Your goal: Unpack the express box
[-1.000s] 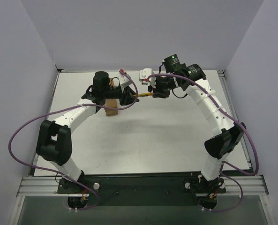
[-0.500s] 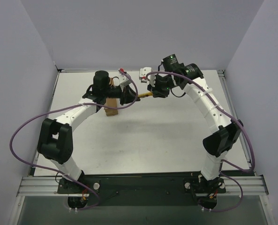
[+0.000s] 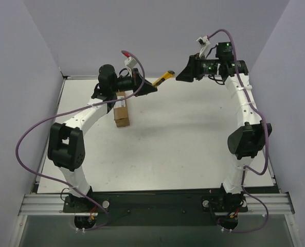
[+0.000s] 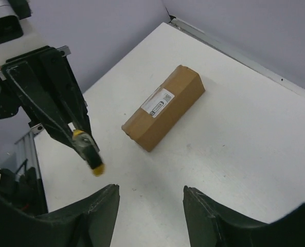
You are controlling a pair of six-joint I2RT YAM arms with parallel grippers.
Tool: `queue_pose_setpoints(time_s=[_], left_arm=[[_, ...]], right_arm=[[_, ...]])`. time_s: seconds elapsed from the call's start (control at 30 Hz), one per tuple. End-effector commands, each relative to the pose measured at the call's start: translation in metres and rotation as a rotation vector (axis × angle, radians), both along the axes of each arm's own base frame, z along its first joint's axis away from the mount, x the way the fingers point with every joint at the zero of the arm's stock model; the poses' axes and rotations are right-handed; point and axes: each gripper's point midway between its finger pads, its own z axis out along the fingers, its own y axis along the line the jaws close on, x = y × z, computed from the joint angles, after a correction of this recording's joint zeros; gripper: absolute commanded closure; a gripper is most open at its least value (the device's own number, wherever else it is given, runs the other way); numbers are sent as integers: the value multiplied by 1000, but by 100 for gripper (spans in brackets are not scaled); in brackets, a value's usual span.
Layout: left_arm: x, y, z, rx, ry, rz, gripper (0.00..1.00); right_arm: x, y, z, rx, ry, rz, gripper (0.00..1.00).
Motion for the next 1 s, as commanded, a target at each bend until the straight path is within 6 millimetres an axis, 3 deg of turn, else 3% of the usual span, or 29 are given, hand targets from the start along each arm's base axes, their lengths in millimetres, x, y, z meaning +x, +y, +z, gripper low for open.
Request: queue_pose_setpoints(time_s=[0.0, 0.07, 0.2, 0.27, 0.4, 0.57, 0.67, 0.8, 0.97], left_arm=[[-9, -16, 60, -88, -25, -63, 100], [-7, -21, 52, -78, 3, -84, 100], [-7, -29, 44, -74, 37, -123, 100], [-2, -29, 40, -83, 72, -119, 100], [11, -24, 36, -96, 112, -86, 100], [18, -9, 66, -124, 59, -54, 100], [20, -2, 80, -121, 11, -12, 100], [29, 9, 83, -120, 44, 51, 100], [4, 1, 66, -89, 57, -94, 100]], right_arm=[[-20, 16, 50, 269, 63, 103, 46], [-24, 19, 49, 299, 77, 122, 45], [-26, 26, 72, 412, 8, 196, 44], [-30, 33, 76, 445, 53, 220, 44], [-39, 38, 71, 419, 49, 253, 41], [0, 0, 39, 266, 6, -49, 50], [5, -13, 45, 205, -83, -104, 53], [-15, 3, 54, 155, -166, -11, 52], [-38, 27, 53, 184, -138, 107, 46]])
